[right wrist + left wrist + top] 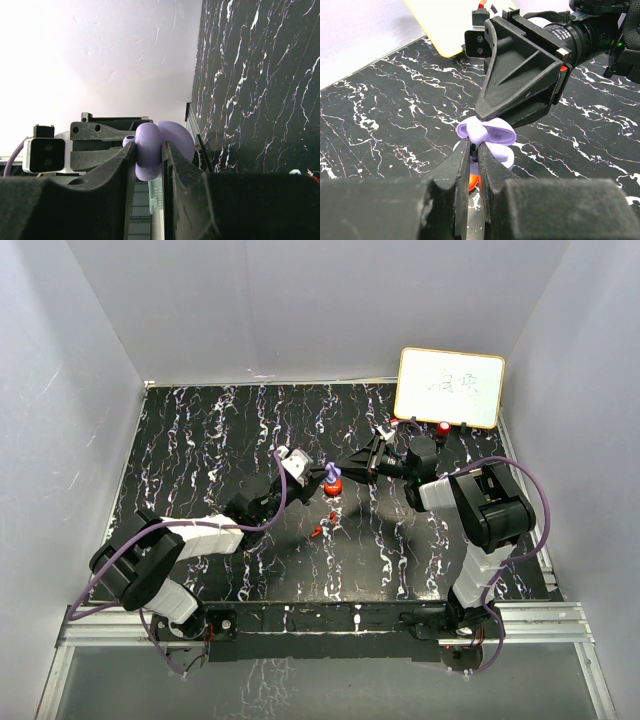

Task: Insert the wireless bluetooth earbuds into the charging case
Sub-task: Place the earbud in the charging case.

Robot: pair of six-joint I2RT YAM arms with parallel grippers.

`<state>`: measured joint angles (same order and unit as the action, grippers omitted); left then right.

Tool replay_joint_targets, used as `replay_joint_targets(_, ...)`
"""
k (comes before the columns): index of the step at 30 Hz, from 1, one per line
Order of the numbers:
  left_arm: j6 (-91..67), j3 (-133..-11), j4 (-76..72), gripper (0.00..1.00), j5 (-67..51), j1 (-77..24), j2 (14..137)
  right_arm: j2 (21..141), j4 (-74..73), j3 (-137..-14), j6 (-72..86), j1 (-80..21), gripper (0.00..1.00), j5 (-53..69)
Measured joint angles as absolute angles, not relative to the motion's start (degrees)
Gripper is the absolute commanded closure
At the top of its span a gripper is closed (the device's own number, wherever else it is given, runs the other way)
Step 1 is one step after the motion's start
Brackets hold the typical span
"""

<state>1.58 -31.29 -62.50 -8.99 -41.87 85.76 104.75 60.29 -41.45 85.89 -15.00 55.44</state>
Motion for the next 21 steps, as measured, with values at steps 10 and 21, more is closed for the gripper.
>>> replay_joint_targets(10, 2.0, -31.3, -62.3, 0.91, -8.9, -41.9, 85.7, 104.8, 60.3, -41.5, 85.9, -15.0, 1.00, 55.5)
replay_joint_targets(21, 2.4, -31.3, -61.5, 0.90, -8.7, -41.9, 85.6, 105.1, 60.3, -41.5, 85.9, -15.0, 1.00, 55.4)
